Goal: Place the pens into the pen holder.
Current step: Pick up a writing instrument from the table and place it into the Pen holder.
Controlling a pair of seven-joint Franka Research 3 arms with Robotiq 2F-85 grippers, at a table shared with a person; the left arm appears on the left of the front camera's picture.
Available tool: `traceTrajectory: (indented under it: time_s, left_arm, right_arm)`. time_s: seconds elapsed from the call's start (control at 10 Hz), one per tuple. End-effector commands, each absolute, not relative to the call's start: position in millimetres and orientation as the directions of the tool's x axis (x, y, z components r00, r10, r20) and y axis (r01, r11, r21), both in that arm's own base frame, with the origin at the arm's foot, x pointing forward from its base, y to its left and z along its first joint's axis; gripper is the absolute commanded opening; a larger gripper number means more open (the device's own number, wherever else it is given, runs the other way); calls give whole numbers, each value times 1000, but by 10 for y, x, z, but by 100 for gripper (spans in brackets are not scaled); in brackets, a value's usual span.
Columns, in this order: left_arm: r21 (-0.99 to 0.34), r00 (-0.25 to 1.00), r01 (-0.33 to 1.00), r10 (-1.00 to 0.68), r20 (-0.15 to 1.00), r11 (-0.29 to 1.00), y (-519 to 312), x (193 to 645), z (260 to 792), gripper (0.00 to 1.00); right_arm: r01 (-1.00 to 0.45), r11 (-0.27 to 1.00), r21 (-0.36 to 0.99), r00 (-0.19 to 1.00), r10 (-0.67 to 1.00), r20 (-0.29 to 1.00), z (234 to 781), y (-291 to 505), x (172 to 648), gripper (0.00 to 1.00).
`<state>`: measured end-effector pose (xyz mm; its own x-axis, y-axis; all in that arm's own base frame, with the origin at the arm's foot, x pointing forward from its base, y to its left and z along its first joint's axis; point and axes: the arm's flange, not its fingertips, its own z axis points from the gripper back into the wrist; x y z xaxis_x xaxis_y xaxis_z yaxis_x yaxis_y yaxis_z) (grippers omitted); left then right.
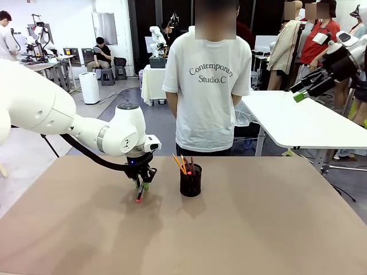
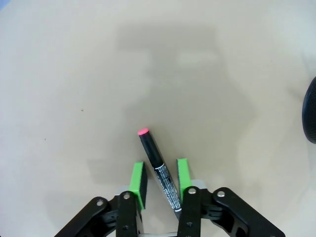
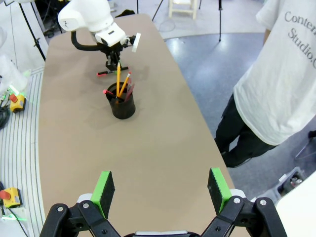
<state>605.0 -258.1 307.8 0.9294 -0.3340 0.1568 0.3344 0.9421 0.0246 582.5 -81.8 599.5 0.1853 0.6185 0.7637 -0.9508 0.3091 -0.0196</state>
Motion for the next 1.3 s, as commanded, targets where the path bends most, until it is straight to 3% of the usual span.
traceTrajectory:
  time_s: [0.0,0.6,1.2]
  left_arm:
    - [45,941,304,-307,146,952,-2594,6095,2988,0]
    - [34,935,321,-323,148,946,-2534,6042,3091,0]
    - [-186,896,351,-271,353,918,-2336,5382,3997,0]
  right_arm:
    - [-952,304,-26,177,621,764,6009,-816,5814,100]
    - [-952,304,-26,177,621,764,6009,-816,5814,100]
    - [-952,304,-26,177,621,764,6009,-816,5814,100]
